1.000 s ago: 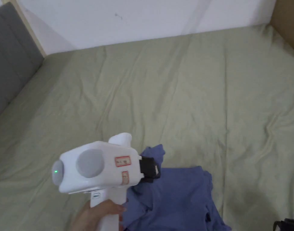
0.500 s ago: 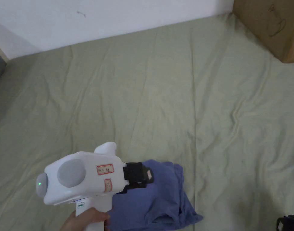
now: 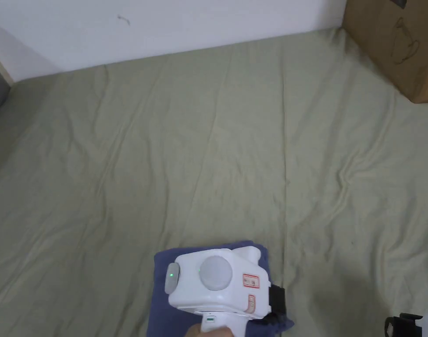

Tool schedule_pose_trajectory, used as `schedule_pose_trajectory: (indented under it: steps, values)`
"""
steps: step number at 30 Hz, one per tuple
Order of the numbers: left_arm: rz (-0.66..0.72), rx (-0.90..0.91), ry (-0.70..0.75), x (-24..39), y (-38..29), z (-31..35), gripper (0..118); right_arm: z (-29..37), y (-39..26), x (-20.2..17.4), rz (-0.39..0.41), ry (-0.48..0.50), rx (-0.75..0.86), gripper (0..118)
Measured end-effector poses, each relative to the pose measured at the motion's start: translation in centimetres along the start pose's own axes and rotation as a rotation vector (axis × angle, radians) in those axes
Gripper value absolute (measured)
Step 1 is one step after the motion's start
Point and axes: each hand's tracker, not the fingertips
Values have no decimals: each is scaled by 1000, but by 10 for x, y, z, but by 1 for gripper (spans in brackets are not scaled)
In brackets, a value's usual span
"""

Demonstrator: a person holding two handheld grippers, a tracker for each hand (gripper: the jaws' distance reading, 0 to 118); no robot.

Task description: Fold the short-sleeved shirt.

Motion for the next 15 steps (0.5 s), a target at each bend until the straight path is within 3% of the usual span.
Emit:
schedule_pose_trajectory:
  steps: [2, 6, 12, 15]
  values:
    - [-25, 22, -73, 7, -1, 6, 5, 2, 1, -9, 39, 2, 2, 5]
    - [-58, 114, -58, -1, -8, 42, 5, 2, 9, -35, 109, 59, -7, 5]
    - [155, 326, -135, -86, -41, 123, 5, -9, 26, -107, 324, 170, 7, 5]
    - [204, 393, -106, -128, -63, 151, 9, -26, 37, -143, 406, 247, -21, 5]
